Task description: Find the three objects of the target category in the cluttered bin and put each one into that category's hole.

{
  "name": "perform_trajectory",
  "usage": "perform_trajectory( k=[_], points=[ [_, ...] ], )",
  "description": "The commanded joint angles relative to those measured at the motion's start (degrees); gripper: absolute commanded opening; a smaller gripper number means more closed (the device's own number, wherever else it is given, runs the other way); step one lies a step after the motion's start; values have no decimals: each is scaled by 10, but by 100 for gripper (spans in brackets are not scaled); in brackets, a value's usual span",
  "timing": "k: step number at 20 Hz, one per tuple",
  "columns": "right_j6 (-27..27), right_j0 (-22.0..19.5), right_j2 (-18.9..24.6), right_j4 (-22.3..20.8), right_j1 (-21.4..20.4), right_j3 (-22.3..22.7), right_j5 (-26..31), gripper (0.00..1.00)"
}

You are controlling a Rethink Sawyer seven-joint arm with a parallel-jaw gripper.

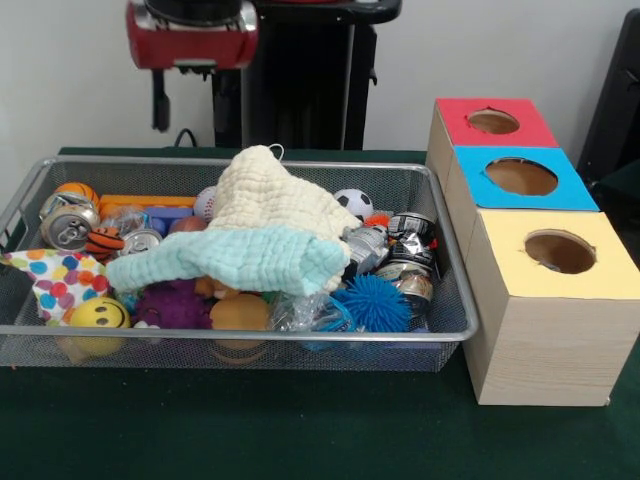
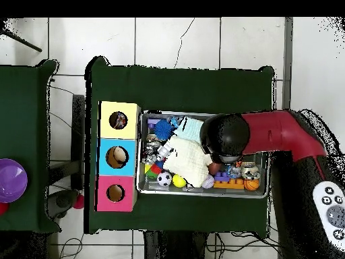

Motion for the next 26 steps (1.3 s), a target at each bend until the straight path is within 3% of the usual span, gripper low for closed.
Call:
perform_trajectory(
  k=[1, 3, 4, 7, 12, 19, 21, 26],
  points=[
    [-112, -3, -25, -86, -30, -42, 11, 100],
    [-95, 2, -32, -178, 1, -39, -102, 100],
    [-41, 8, -47, -221, 30, -39, -163, 100],
    [18, 17, -66, -263, 78, -55, -209, 100],
    [38, 26, -94, -288, 133, -70, -245, 100],
    [67, 47, -138, -272, 150, -78, -274, 100],
    [68, 45, -140, -253, 157, -75, -279, 100],
    [29, 32, -129, -181, 165, -61, -225, 100]
  ],
)
